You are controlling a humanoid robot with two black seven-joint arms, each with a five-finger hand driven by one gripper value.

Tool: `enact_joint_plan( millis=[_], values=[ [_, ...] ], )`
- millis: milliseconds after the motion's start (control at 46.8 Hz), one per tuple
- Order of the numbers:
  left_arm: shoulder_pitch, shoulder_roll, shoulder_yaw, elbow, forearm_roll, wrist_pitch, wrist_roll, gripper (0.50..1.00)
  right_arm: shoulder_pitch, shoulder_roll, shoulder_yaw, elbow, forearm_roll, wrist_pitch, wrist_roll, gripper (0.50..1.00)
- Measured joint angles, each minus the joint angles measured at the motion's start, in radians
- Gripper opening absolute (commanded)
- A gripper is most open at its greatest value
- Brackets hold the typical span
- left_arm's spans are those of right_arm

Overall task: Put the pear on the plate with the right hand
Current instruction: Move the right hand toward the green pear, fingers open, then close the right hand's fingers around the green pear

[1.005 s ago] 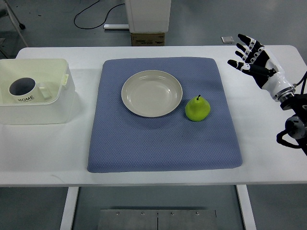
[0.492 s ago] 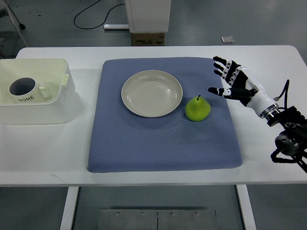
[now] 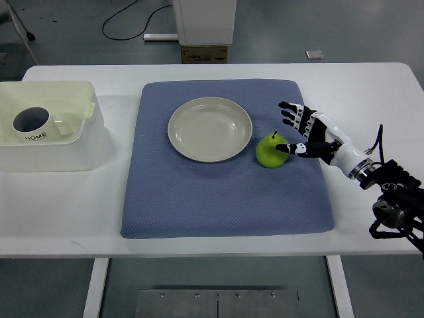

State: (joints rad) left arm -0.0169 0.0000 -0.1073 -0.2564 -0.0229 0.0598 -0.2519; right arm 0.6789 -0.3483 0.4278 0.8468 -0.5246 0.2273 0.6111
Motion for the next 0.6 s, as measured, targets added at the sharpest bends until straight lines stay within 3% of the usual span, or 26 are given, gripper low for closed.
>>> enact_joint_plan(
  millis=[278,599],
  values=[
    [0.000,0.000,0.000,0.000,0.000,0.000,0.000,1.000,-0.021,0.024,-0.008,-0.003,-0.003,-0.013,0.000,1.000],
    [0.000,0.000,0.000,0.000,0.000,0.000,0.000,1.000,-0.024,0.058,-0.085,-0.013,-0.004,-0.104,0.000,1.000]
  ],
)
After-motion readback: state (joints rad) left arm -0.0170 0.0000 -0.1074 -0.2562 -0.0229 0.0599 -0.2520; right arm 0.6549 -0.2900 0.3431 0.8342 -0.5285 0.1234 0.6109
